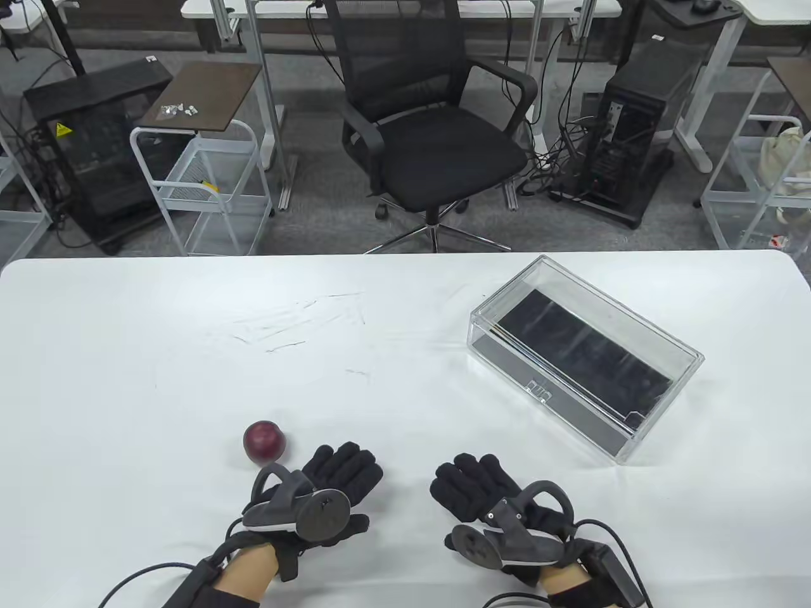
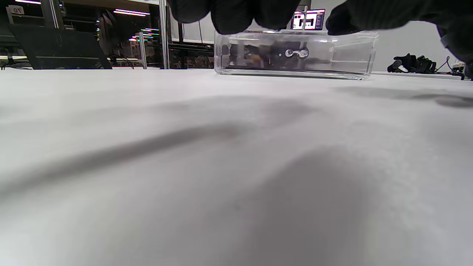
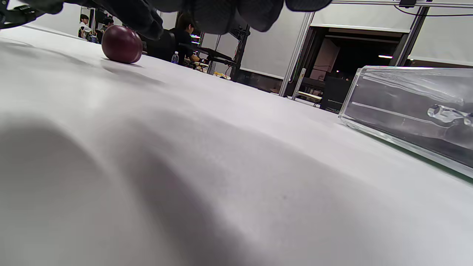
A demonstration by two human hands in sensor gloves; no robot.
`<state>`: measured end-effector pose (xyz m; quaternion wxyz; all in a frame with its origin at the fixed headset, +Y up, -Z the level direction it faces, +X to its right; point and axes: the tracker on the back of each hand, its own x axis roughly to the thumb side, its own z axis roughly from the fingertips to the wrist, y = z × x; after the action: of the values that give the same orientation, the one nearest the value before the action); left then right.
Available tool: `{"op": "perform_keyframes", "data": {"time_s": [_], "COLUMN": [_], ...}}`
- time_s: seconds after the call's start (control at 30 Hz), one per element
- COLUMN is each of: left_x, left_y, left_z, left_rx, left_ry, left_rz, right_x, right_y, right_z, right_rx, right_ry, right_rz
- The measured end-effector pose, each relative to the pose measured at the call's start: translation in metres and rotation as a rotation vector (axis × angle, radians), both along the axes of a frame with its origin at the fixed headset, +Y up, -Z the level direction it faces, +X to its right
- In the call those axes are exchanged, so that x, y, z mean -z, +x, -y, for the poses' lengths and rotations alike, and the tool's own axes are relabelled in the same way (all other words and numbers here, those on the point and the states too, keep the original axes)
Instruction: Put the plum into the drawer organizer
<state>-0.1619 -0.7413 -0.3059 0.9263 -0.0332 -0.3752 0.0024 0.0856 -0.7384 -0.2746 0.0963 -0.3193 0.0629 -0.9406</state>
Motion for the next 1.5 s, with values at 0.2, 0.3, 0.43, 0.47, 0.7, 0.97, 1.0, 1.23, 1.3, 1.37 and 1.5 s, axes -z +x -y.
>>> {"op": "perform_keyframes", "data": {"time_s": [0.2, 0.3, 0.43, 0.47, 0.7, 0.97, 1.0, 1.23, 1.3, 1.37, 1.5], "left_x": [0.001, 0.002, 0.004, 0.004, 0.007, 0.008, 0.008, 0.010, 0.011, 0.010, 0.010], "left_y": [-0.001, -0.002, -0.003, -0.003, -0.008, -0.012, -0.012, -0.015, -0.015, -0.015, -0.014], "left_z": [0.001, 0.000, 0.000, 0.000, -0.001, -0.003, -0.004, -0.004, -0.004, -0.004, -0.004], "left_rx": [-0.006, -0.016, -0.016, -0.015, -0.037, -0.062, -0.067, -0.080, -0.079, -0.077, -0.070], "left_ry": [-0.009, -0.015, -0.024, -0.027, -0.042, -0.048, -0.048, -0.058, -0.065, -0.069, -0.068], "left_rz": [-0.007, -0.013, -0.022, -0.026, -0.042, -0.055, -0.057, -0.067, -0.067, -0.068, -0.064], "right_x": [0.004, 0.018, 0.064, 0.079, 0.126, 0.147, 0.147, 0.143, 0.139, 0.134, 0.122], "right_y": [0.000, 0.008, 0.049, 0.065, 0.124, 0.134, 0.135, 0.138, 0.135, 0.130, 0.118], "right_z": [-0.002, -0.018, -0.037, -0.033, 0.003, 0.021, 0.025, 0.034, 0.033, 0.033, 0.032], "right_rx": [0.018, 0.187, 0.466, 0.540, 0.820, 1.054, 1.102, 1.303, 1.312, 1.325, 1.289], "right_ry": [-0.017, -0.041, -0.138, -0.200, -0.407, -0.553, -0.571, -0.602, -0.591, -0.587, -0.586], "right_rz": [0.016, 0.120, 0.536, 0.693, 1.209, 1.340, 1.343, 1.301, 1.298, 1.296, 1.276]}}
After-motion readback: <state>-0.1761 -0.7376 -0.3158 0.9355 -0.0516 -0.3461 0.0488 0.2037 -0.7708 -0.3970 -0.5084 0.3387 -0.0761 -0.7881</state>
